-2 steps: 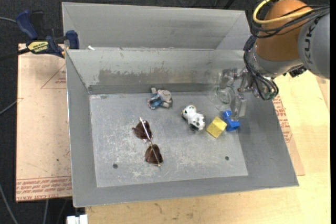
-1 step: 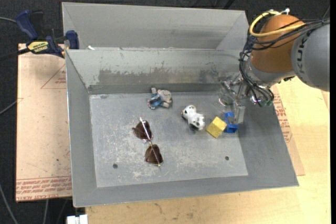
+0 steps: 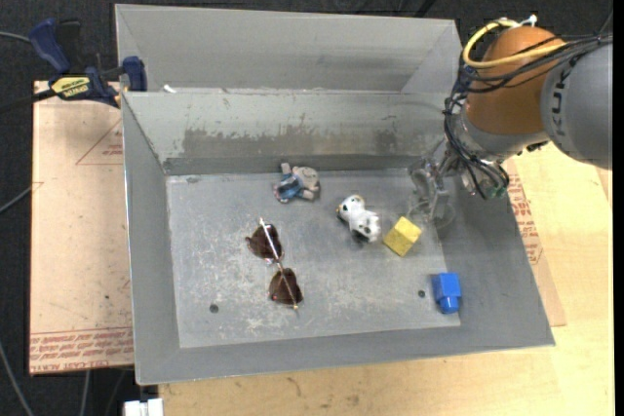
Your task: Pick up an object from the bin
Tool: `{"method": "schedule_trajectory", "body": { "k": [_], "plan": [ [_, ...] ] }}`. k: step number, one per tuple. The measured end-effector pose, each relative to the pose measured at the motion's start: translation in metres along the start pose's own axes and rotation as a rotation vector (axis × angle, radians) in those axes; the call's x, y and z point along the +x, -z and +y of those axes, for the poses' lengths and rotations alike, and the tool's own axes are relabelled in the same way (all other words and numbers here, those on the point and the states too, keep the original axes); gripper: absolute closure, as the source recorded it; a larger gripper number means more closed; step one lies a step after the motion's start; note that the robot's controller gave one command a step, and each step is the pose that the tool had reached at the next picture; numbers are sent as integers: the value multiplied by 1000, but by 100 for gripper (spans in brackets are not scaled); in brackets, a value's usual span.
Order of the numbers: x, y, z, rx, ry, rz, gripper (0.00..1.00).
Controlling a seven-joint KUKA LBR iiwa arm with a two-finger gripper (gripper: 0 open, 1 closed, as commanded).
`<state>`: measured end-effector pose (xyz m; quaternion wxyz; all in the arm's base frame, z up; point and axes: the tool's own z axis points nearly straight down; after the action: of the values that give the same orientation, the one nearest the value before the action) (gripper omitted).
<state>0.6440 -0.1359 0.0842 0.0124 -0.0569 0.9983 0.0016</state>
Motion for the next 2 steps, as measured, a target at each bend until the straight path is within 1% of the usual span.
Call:
{"method": "schedule_trajectory", "body": {
  "k": [2],
  "plan": [
    [0,4,0,0,1,3,100]
  ]
}}
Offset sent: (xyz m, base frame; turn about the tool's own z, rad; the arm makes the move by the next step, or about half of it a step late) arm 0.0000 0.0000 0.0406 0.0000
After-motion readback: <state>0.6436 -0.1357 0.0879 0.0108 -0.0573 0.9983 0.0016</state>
